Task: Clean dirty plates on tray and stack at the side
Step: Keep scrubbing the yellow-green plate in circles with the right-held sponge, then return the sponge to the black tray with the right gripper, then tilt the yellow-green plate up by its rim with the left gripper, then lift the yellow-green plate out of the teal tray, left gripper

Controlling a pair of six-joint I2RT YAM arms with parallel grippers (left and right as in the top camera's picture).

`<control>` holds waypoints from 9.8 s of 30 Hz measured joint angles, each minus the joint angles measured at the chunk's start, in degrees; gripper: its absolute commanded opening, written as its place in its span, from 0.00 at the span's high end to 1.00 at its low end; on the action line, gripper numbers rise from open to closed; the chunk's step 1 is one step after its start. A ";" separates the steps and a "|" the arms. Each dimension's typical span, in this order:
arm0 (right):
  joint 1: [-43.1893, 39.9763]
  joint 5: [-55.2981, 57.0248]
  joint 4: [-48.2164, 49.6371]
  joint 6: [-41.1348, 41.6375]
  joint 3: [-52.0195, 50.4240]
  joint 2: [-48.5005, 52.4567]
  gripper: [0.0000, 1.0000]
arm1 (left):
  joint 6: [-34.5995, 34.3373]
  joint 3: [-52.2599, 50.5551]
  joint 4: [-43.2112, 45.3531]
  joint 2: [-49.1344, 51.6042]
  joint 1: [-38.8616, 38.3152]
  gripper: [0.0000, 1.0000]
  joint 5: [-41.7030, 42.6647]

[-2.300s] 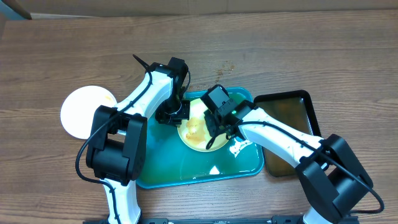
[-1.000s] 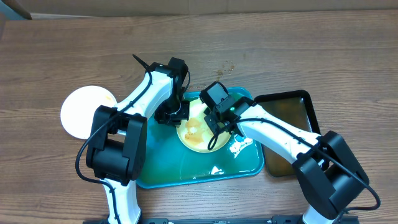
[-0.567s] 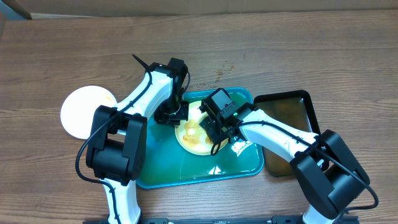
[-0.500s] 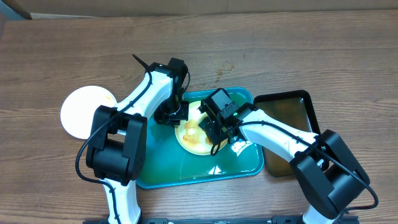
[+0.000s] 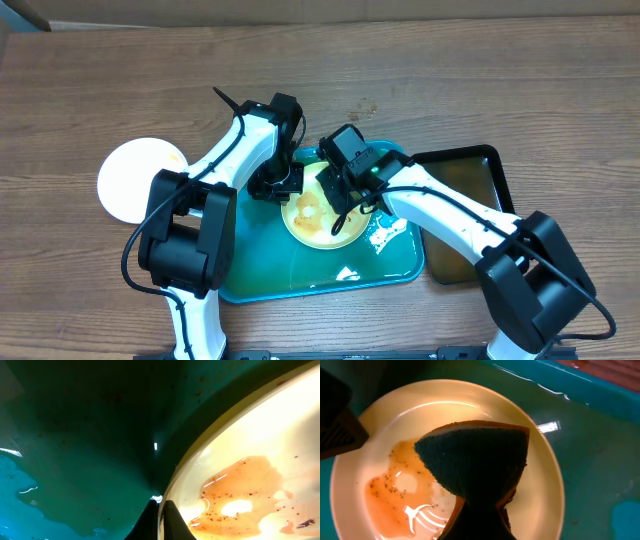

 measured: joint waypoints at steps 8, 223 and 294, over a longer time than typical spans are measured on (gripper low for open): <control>-3.21 0.09 -3.26 0.46 -0.02 0.39 0.96 | 0.00 0.00 0.00 0.00 0.00 0.96 0.00; -29.97 -2.84 -7.89 5.38 -18.18 -8.46 0.96 | -1.70 -1.01 5.51 -8.61 0.33 0.96 -6.95; -29.99 -2.89 -7.85 5.35 -18.18 -8.46 0.96 | -11.98 0.39 -2.19 -18.95 -31.19 0.96 -81.13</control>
